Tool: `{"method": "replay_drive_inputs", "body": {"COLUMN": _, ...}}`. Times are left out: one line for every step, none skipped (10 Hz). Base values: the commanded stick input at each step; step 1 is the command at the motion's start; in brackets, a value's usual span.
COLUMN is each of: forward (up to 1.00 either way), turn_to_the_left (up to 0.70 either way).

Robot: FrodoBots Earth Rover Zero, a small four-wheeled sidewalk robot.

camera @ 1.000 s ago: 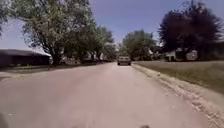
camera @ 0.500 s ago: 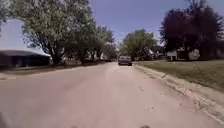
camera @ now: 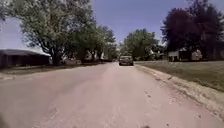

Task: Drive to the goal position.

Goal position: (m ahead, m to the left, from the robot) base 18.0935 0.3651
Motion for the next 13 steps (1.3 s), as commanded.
{"method": "replay_drive_inputs", "body": {"forward": 0.70, "turn_to_the_left": 0.00}}
{"method": "replay_drive_inputs", "body": {"forward": 0.70, "turn_to_the_left": 0.00}}
{"method": "replay_drive_inputs", "body": {"forward": 0.70, "turn_to_the_left": 0.00}}
{"method": "replay_drive_inputs", "body": {"forward": 0.70, "turn_to_the_left": 0.00}}
{"method": "replay_drive_inputs", "body": {"forward": 0.70, "turn_to_the_left": 0.00}}
{"method": "replay_drive_inputs", "body": {"forward": 0.70, "turn_to_the_left": 0.00}}
{"method": "replay_drive_inputs", "body": {"forward": 0.70, "turn_to_the_left": 0.00}}
{"method": "replay_drive_inputs", "body": {"forward": 0.70, "turn_to_the_left": 0.00}}
{"method": "replay_drive_inputs", "body": {"forward": 0.70, "turn_to_the_left": 0.00}}
{"method": "replay_drive_inputs", "body": {"forward": 0.70, "turn_to_the_left": 0.00}}
{"method": "replay_drive_inputs", "body": {"forward": 0.70, "turn_to_the_left": 0.00}}
{"method": "replay_drive_inputs", "body": {"forward": 0.70, "turn_to_the_left": 0.00}}
{"method": "replay_drive_inputs", "body": {"forward": 0.70, "turn_to_the_left": 0.00}}
